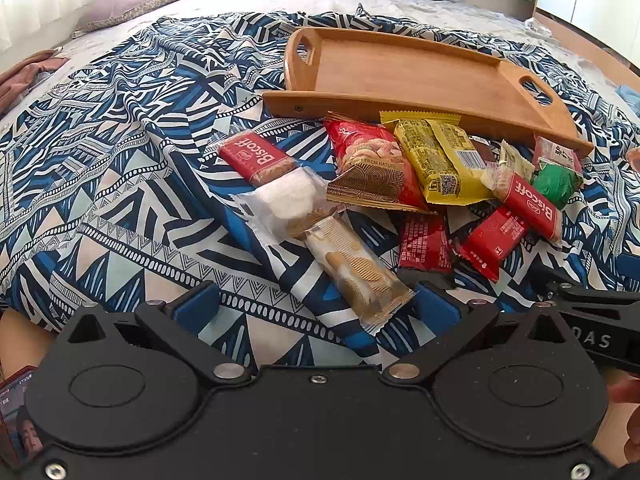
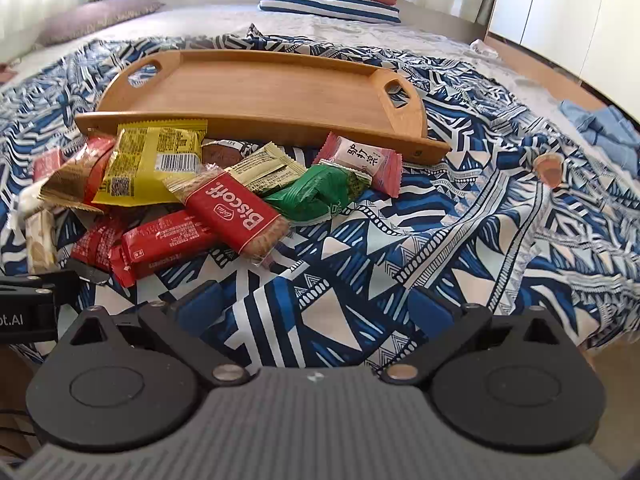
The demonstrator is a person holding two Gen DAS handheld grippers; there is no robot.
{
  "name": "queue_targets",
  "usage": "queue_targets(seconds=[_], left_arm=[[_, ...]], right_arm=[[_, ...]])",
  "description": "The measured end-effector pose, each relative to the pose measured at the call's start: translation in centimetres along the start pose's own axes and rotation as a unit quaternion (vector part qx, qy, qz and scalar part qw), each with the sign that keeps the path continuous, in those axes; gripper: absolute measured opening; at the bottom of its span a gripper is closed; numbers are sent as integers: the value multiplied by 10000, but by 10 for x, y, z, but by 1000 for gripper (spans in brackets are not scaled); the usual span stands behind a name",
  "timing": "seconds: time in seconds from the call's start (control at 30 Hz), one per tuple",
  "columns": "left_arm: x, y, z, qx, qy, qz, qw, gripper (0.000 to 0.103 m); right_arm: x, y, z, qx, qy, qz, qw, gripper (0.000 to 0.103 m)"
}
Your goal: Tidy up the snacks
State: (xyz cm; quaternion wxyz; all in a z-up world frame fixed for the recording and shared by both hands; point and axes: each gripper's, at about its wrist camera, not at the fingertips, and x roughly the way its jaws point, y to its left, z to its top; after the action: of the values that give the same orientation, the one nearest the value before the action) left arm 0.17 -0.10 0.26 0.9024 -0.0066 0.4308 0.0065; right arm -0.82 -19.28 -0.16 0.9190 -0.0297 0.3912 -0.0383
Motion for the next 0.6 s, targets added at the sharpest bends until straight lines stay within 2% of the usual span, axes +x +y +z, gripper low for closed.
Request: queue_targets(seconds=[0.23,0.5,0.6], left_arm=[[0,5,-5,10,-135,-115,9998,103],[-4,9,-19,162,-617,-234,9977,103],[-4,7,-19,208,-629,-216,9976,103]], right_arm=[[-2,-8,-1,-107,-44,287,9995,103],[-1,-5,-5,-188,-138,229,9995,103],[0,-4,-4,-188,-61,214,9996,103]])
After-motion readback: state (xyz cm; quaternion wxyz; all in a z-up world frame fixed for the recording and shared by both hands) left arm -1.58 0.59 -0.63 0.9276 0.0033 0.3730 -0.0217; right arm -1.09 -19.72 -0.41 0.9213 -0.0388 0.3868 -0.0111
